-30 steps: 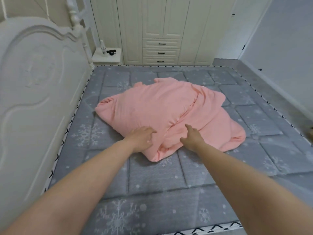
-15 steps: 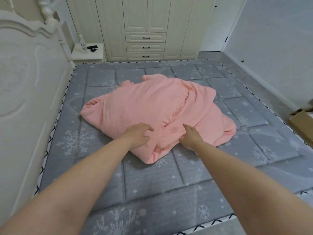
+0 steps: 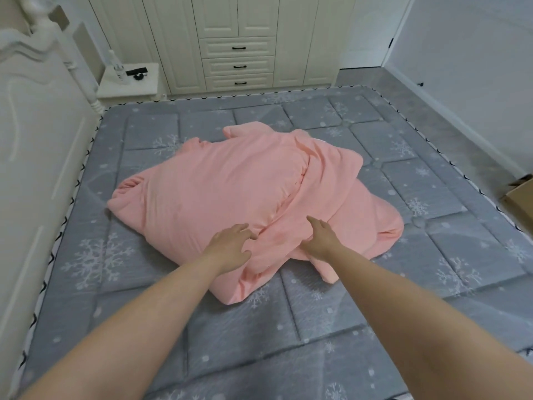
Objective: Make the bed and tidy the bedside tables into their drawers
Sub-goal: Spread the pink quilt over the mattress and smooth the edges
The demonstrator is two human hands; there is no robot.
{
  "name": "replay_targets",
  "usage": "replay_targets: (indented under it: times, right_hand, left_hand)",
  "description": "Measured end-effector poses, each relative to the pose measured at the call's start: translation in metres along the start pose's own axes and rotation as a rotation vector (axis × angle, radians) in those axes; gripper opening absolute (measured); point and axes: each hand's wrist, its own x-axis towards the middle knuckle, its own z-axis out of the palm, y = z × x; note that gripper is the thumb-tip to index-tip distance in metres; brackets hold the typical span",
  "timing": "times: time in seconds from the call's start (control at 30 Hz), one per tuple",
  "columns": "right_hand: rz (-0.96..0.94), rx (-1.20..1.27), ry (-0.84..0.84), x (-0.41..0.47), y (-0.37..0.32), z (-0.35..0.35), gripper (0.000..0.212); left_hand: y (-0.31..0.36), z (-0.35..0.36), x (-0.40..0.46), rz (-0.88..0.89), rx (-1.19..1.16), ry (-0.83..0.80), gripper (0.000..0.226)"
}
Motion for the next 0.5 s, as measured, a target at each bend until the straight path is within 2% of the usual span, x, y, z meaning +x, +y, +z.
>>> replay_targets:
  times: [0.1,0.23,0.3,0.37,0.5]
  right_hand:
    - [0.046,0.081,-0.021,0.039,0.016,-0.007,0.08]
    - [0.1,0.225,-0.016,0.091,0.039,-0.007,0.077]
    - [0.169,0.352,-0.002,0.116,0.047,-0.008,0.08]
    - [0.227,0.55,0.055,0.137,0.051,-0.007,0.089]
    - [0.36,1.088,0.279,0.165,0.054,0.001,0.101]
  left_hand:
    - [0.001,0.01,0.03,-0.011,-0.016,-0.02,0.049]
    - [-0.004,0.019,0.07,0.041,-0.073,0.122,0.047]
    - [-0.005,0.024,0.093,0.006,-0.029,0.123,0.049]
    - [-0.005,0.031,0.113,-0.071,0.06,0.097,0.051]
    - [-0.006,0.044,0.141,-0.183,0.147,0.042,0.057]
